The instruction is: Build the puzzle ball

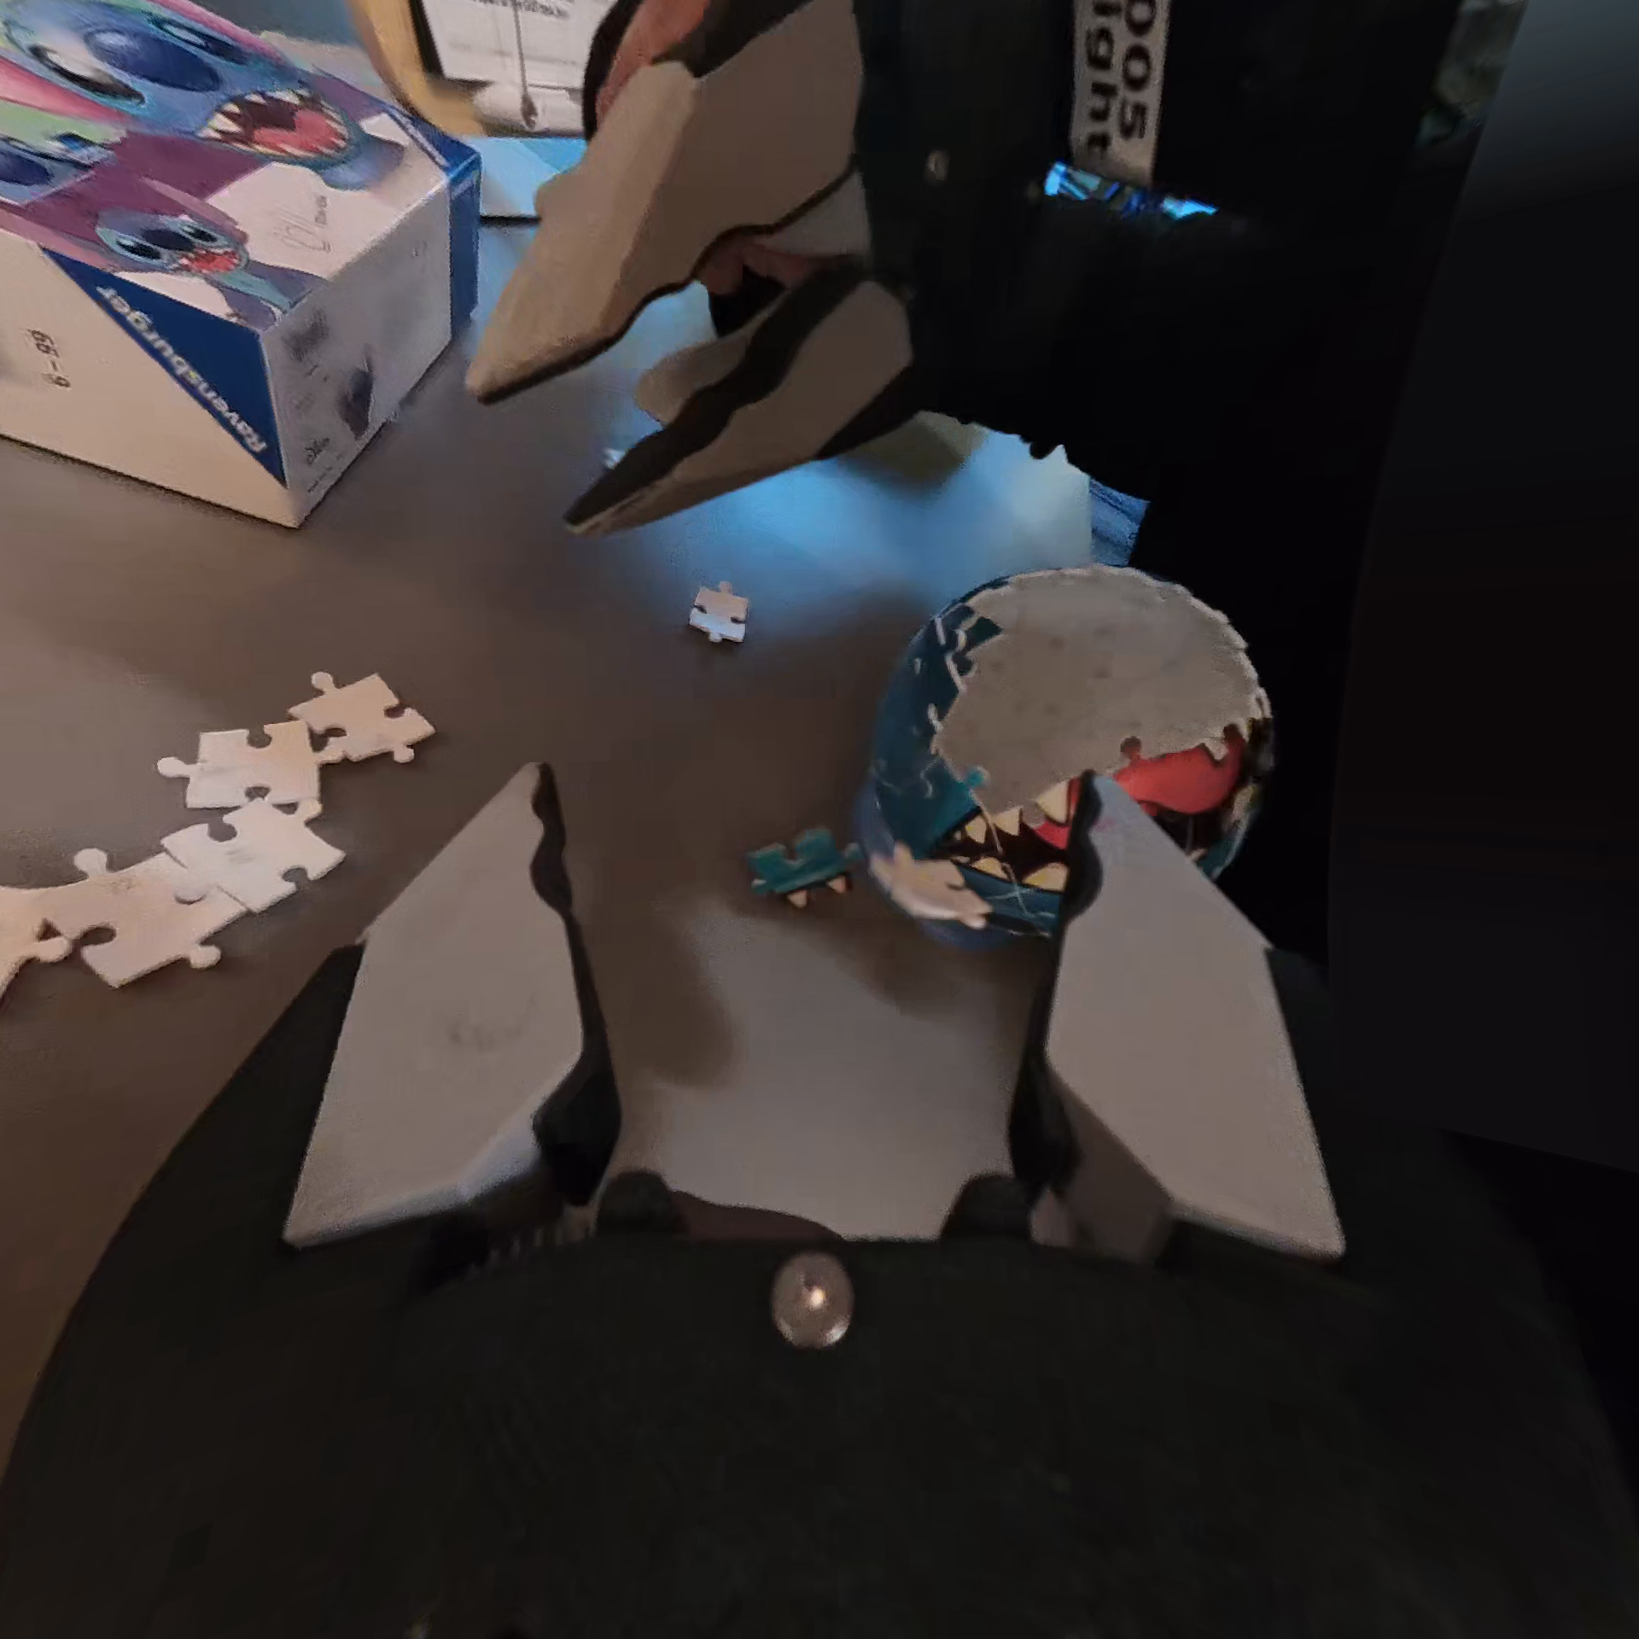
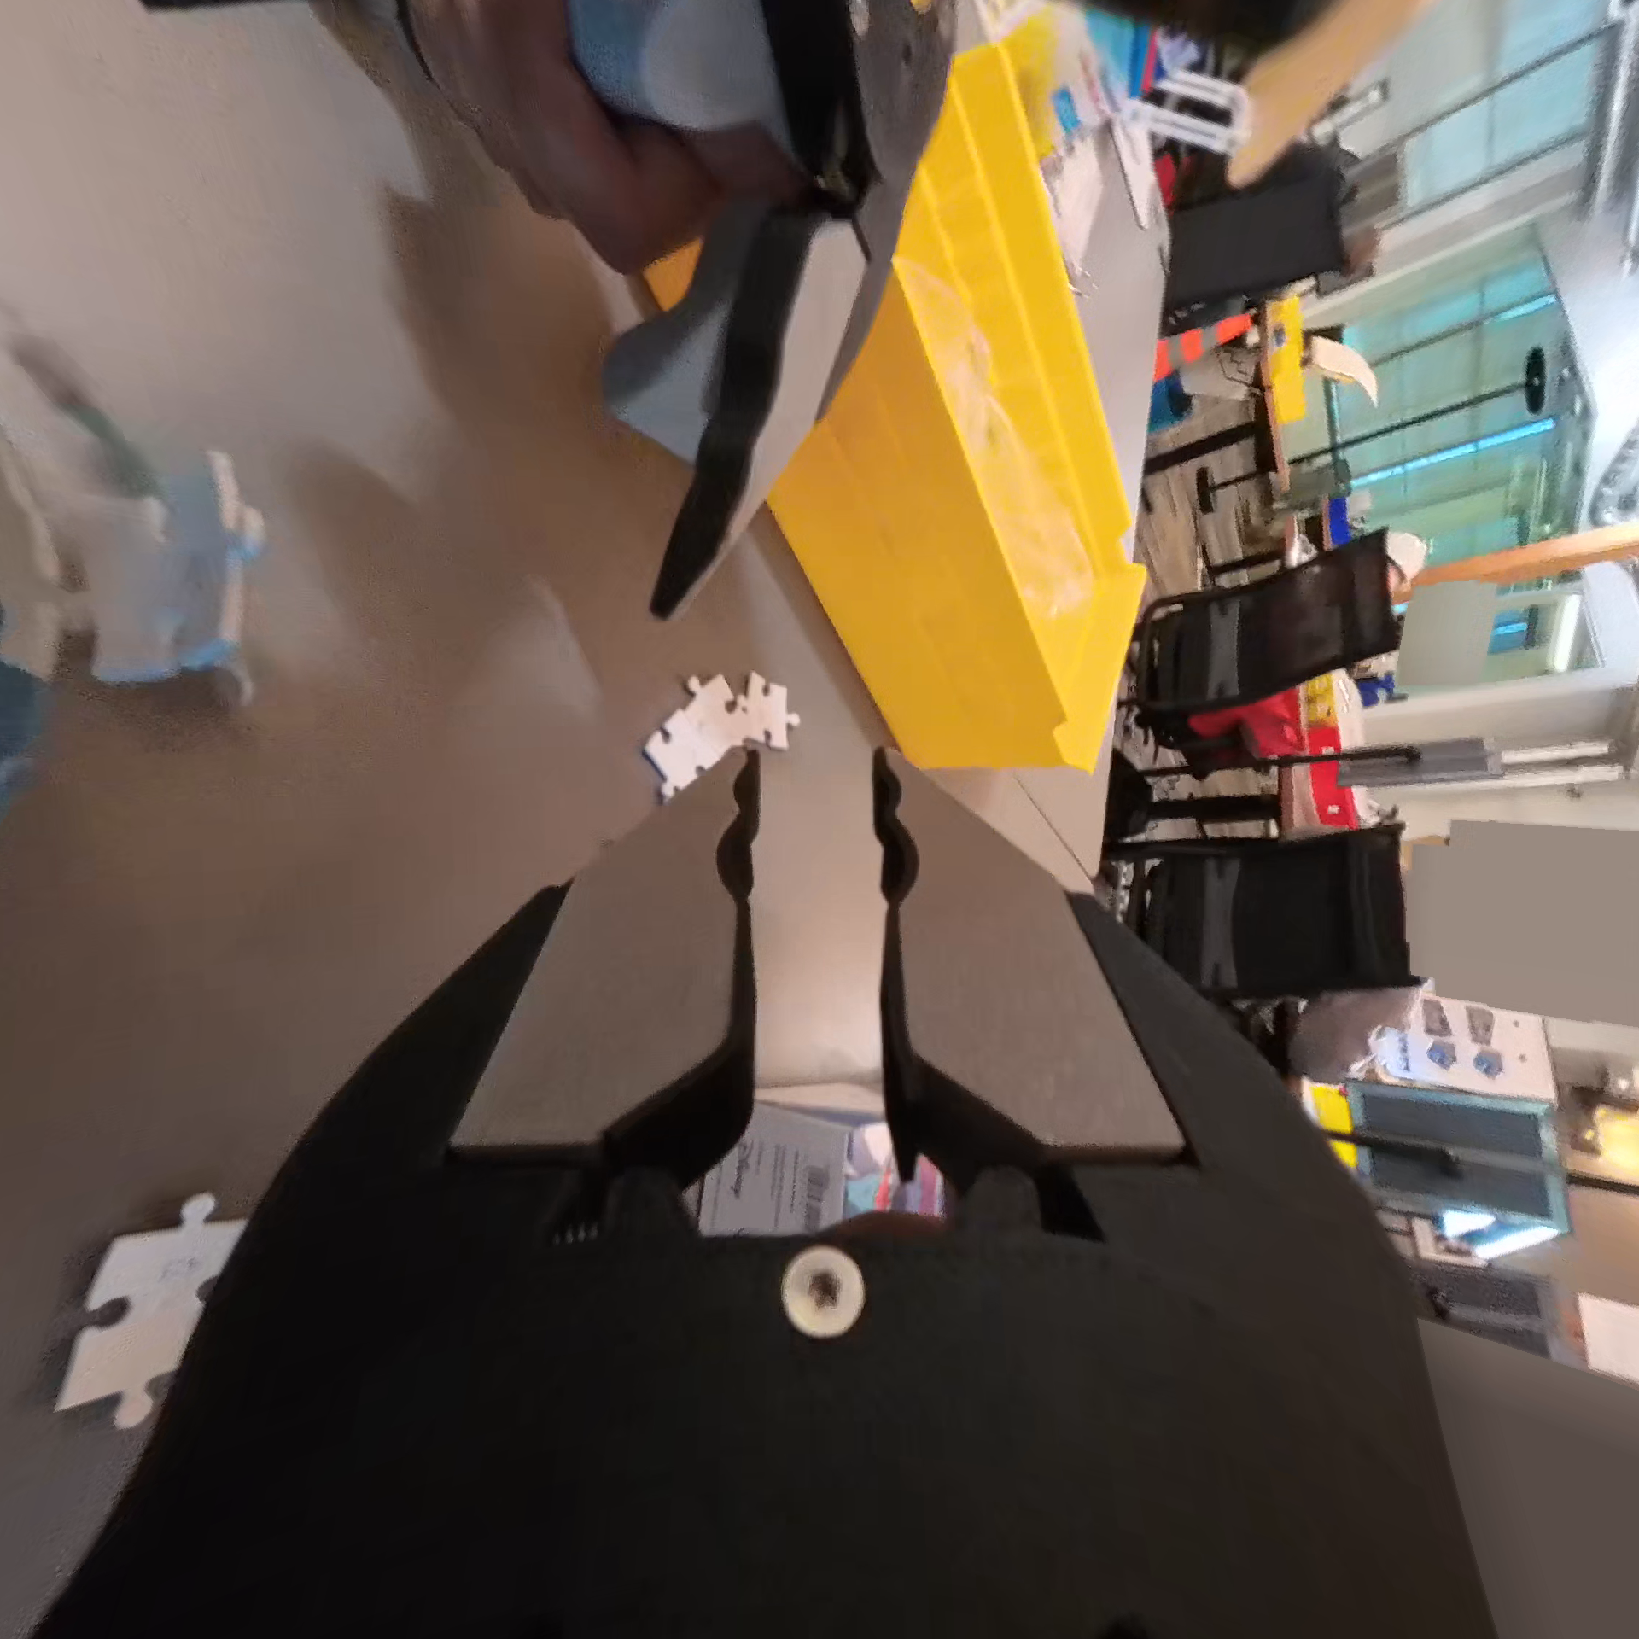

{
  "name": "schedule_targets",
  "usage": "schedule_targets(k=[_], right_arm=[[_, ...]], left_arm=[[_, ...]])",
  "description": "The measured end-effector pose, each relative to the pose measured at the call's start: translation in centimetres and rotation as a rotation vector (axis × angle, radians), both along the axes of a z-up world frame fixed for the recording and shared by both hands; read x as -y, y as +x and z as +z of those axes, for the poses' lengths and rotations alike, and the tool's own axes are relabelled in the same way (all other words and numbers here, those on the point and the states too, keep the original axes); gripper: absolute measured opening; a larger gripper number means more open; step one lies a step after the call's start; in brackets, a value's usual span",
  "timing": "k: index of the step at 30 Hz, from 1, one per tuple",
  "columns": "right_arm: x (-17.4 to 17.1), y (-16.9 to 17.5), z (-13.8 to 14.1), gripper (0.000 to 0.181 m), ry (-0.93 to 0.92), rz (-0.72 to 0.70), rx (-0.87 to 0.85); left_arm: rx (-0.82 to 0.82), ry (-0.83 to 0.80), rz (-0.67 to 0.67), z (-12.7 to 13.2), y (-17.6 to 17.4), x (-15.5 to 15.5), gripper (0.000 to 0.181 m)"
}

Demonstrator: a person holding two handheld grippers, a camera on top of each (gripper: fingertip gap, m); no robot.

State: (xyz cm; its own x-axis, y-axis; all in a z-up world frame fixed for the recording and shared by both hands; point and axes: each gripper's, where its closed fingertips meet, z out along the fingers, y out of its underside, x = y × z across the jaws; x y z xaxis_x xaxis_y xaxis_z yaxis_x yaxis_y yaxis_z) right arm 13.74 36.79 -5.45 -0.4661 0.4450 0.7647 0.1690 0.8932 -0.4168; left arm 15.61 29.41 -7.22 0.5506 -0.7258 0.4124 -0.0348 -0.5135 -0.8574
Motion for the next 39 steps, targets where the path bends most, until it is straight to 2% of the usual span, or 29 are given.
schedule_targets(k=[3,9,13,16,19,24,27,31,35,39], right_arm=[[-2.0,0.5,-0.6,0.021,-0.114,-0.076,0.034],[-5.3,2.3,-0.8,0.016,-0.309,-0.225,-0.013],[-5.1,4.3,-2.4,0.015,-0.396,-0.287,0.010],[-4.7,5.5,-4.0,0.016,-0.498,-0.334,0.061],[-3.9,6.5,-4.7,0.017,-0.597,-0.351,0.100],[-3.1,8.1,-5.2,0.018,-0.654,-0.391,0.107],[-1.8,8.7,-5.2,0.022,-0.730,-0.382,0.134],[0.9,8.3,-2.3,0.023,-0.835,-0.286,0.138],[4.8,7.5,0.3,0.025,-0.999,-0.152,0.275],[8.2,6.2,0.4,0.037,-1.014,-0.074,0.409]], left_arm=[[0.039,0.000,-0.012,0.4,-0.3,0.3,0.111],[-0.028,0.034,0.122,-0.1,-2.7,0.4,0.103],[0.011,0.013,0.214,-0.5,-4.1,1.0,0.101],[0.024,-0.017,0.294,-0.7,-5.3,1.5,0.093],[-0.011,-0.042,0.362,-1.3,-5.9,2.3,0.095],[-0.101,-0.041,0.453,-1.8,-6.1,4.0,0.092],[-0.111,-0.014,0.503,-1.9,-6.5,5.1,0.086],[-0.081,0.038,0.576,-1.2,-6.9,6.5,0.085],[-0.018,0.057,0.642,-0.7,-7.4,8.3,0.083],[0.035,0.040,0.678,-1.7,-7.4,10.1,0.080]])
